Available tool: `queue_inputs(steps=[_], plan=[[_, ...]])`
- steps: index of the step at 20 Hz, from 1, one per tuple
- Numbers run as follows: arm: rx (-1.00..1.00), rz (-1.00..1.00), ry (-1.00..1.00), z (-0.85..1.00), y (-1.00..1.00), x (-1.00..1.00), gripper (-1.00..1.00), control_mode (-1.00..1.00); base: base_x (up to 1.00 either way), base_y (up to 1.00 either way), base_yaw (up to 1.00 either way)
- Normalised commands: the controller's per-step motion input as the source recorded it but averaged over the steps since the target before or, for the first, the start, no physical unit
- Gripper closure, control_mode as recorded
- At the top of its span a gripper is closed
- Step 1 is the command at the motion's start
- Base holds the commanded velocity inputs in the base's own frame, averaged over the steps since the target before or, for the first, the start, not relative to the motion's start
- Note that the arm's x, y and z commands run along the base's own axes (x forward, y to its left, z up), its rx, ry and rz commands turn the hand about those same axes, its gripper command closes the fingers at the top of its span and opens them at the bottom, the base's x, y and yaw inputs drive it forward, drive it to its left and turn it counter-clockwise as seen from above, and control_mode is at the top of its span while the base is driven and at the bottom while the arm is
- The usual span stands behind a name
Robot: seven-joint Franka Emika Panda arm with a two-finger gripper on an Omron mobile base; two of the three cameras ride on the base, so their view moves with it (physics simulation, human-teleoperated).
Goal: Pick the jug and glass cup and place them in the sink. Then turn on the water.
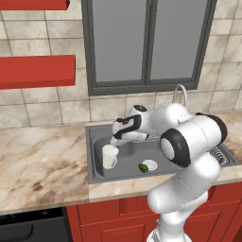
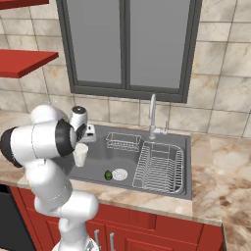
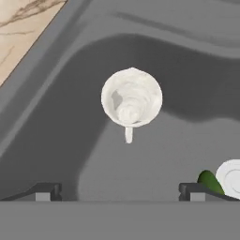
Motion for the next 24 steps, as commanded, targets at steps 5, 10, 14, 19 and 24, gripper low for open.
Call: queue_inputs(steps=[5,10,14,19,24], plan=[[-0.03,-0.21,0.0,0.41,-0.32,-0.42,-1.0,-1.0,0.0,0.0,0.0],[-0.03,-0.21,0.0,0.48,-0.27,-0.5,-1.0,-1.0,0.0,0.0,0.0],[-0.03,-0.22,0.02,0.56,-0.26,-0.42,-1.0,-1.0,0.0,0.0,0.0],[-0.01,-0.22,0.05,0.69,-0.31,-0.32,-1.0,-1.0,0.0,0.0,0.0],[0.0,-0.18,0.03,0.57,-0.43,-0.32,-1.0,-1.0,0.0,0.0,0.0]])
